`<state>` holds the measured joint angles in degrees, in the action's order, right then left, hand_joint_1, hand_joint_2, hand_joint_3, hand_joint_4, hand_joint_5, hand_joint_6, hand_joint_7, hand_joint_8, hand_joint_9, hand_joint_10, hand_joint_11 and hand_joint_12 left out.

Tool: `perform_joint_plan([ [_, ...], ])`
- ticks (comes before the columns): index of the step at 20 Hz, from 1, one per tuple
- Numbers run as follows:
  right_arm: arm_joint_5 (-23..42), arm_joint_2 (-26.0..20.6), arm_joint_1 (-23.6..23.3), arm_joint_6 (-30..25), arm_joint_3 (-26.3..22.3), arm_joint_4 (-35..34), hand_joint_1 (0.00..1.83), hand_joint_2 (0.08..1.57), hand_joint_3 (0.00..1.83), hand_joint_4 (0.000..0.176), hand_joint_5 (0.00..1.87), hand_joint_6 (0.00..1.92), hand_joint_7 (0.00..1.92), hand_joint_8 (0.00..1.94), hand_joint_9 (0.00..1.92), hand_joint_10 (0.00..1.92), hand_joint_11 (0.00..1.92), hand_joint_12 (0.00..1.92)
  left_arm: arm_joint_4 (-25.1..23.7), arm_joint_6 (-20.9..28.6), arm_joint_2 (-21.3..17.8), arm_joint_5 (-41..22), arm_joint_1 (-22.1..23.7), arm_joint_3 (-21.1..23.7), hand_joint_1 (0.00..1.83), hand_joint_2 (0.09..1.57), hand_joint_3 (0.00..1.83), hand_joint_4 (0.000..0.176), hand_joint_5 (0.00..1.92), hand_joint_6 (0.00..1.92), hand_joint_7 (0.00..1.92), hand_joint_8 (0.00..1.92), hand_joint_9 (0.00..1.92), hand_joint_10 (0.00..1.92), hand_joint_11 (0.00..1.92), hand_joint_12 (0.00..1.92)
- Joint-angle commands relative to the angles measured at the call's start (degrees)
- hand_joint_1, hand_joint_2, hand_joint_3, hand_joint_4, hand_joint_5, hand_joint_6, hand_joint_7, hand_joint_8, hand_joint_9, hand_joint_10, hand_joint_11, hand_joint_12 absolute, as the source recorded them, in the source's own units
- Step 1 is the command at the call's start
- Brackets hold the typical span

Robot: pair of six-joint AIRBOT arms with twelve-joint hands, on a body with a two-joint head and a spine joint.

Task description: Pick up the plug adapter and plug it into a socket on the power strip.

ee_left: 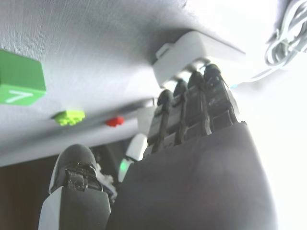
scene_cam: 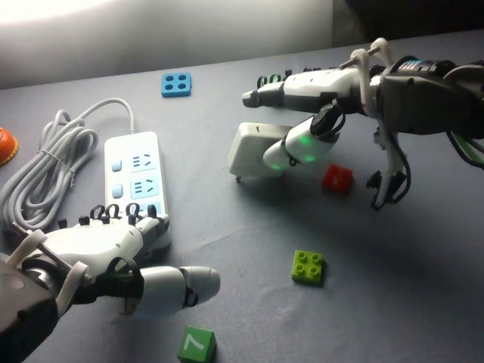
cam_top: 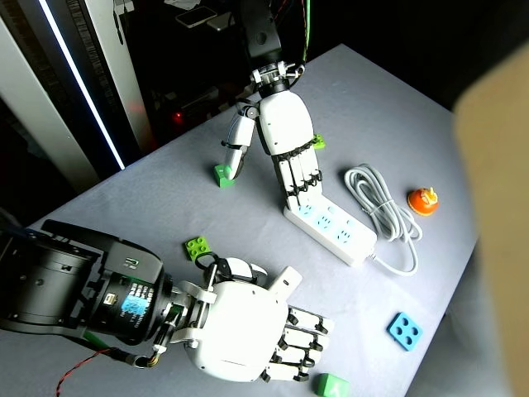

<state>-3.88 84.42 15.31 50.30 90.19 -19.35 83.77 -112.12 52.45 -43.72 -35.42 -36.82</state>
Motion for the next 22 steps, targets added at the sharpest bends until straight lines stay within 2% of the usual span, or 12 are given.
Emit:
perform_joint_plan([
  [1,5.7,0.0,-0.3,-0.5,0.6,-0.6,0.85,1.20,0.01,0.000,0.09,0.00,0.06,0.00,0.07,0.00,0.00,0.41,-2.1,0.5,-0.2,-1.2,-0.4,0.4,0.00,1.14,0.00,0.000,0.00,0.00,0.00,0.00,0.00,0.00,0.00,0.00],
  [8,6.3,1.2,-0.1,-0.3,1.5,-0.8,0.85,1.20,0.01,0.000,0.09,0.00,0.06,0.00,0.07,0.00,0.00,0.40,-2.4,0.8,0.4,-1.0,-0.4,-0.3,0.00,1.14,0.00,0.000,0.00,0.00,0.00,0.00,0.00,0.00,0.00,0.00],
  [10,6.3,1.5,-0.1,-0.4,1.7,-0.8,0.86,1.21,0.01,0.000,0.11,0.01,0.08,0.00,0.08,0.00,0.00,0.44,-2.4,0.8,0.4,-1.0,-0.4,-0.3,0.00,1.14,0.00,0.000,0.00,0.00,0.00,0.00,0.00,0.00,0.00,0.00],
  [12,6.3,2.0,-0.1,-0.4,2.2,-1.1,0.83,1.26,0.01,0.000,0.13,0.01,0.10,0.00,0.11,0.00,0.00,0.56,-2.4,0.9,0.4,-1.0,-0.4,-0.3,0.00,1.15,0.00,0.000,0.00,0.00,0.00,0.00,0.00,0.00,0.00,0.00],
  [22,6.3,3.0,0.3,-0.4,3.0,-1.4,0.83,1.27,0.01,0.000,0.14,0.00,0.10,0.00,0.11,0.00,0.00,0.56,-2.4,1.0,0.6,-0.9,-0.1,-0.5,0.00,1.15,0.00,0.000,0.00,0.00,0.00,0.00,0.00,0.00,0.00,0.00],
])
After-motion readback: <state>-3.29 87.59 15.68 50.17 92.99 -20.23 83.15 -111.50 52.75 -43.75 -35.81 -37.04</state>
